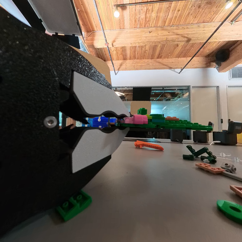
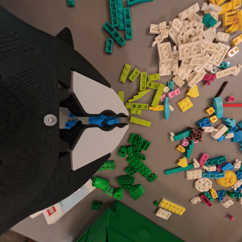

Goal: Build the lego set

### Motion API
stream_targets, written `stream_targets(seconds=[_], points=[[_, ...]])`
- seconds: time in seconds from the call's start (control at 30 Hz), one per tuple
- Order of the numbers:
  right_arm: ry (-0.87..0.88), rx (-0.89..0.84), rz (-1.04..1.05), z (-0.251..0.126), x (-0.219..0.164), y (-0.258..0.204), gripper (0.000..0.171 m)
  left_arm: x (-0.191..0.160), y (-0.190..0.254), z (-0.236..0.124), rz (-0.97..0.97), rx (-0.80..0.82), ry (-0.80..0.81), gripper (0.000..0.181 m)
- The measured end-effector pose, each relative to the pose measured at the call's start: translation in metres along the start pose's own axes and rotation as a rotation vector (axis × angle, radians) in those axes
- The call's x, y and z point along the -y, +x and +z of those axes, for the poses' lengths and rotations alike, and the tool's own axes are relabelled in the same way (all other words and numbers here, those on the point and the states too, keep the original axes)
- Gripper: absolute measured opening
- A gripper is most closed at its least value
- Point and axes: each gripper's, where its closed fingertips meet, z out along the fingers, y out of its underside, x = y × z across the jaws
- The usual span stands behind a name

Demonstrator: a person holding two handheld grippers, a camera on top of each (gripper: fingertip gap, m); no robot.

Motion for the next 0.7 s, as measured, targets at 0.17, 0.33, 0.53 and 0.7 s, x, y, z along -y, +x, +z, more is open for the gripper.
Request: stream_targets(seconds=[0.17, 0.33, 0.53, 0.7], points=[[0.025, -0.024, 0.035, 0.000, 0.003, 0.007, 0.007, 0.000, 0.000, 0.000, 0.000, 0.000, 0.000, 0.008], [0.025, -0.058, 0.070, -0.002, 0.001, 0.013, 0.003, 0.000, 0.000, 0.000, 0.000, 0.000, -0.001, 0.008], [0.065, 0.009, 0.025, -0.005, 0.006, -0.004, 0.004, 0.000, 0.000, 0.000, 0.001, -0.003, 0.000, 0.008], [0.081, 0.112, -0.020, -0.003, 0.008, -0.024, 0.007, 0.000, 0.000, 0.000, 0.001, -0.002, 0.001, 0.008]])
